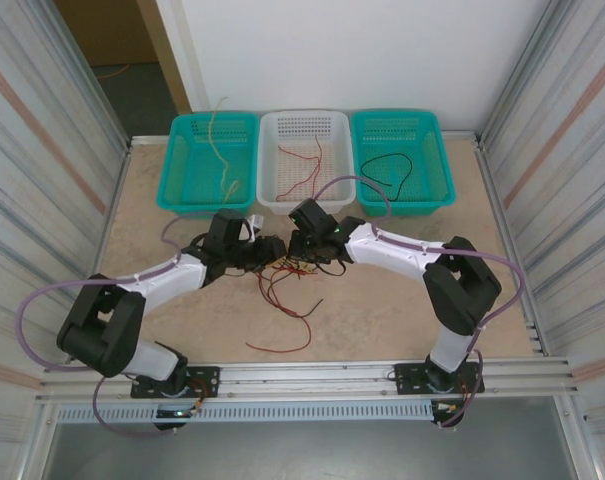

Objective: Untangle the cables

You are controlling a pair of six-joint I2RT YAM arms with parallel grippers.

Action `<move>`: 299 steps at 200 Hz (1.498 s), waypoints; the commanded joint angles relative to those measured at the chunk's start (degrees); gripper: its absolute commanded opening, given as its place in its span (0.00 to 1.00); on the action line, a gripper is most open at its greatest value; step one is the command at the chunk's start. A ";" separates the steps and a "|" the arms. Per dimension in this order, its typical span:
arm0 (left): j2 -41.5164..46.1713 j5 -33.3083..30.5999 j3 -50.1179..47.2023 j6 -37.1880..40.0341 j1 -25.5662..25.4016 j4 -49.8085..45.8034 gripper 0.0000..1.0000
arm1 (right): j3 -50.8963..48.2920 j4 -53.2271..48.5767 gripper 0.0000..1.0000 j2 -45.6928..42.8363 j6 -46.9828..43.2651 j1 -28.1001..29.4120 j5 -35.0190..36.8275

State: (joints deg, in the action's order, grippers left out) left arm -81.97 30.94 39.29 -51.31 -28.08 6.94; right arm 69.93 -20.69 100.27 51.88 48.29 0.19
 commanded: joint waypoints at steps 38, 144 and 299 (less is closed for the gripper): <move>-0.63 1.44 -1.32 -2.65 -0.23 4.04 0.16 | -1.08 1.52 0.00 -4.54 -0.98 1.45 0.45; 8.91 -18.85 -5.81 0.57 2.46 -20.39 0.00 | 0.96 -9.67 0.00 -24.58 -7.84 -2.88 8.25; 8.94 -12.71 7.51 3.25 -5.77 -21.50 0.00 | 10.36 -21.90 0.00 -35.99 -15.35 -25.92 -2.43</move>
State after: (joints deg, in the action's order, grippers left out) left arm -72.12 17.02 41.36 -50.85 -30.72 -14.37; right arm 76.64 -42.15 62.28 39.79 25.06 2.68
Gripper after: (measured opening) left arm 0.060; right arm 0.061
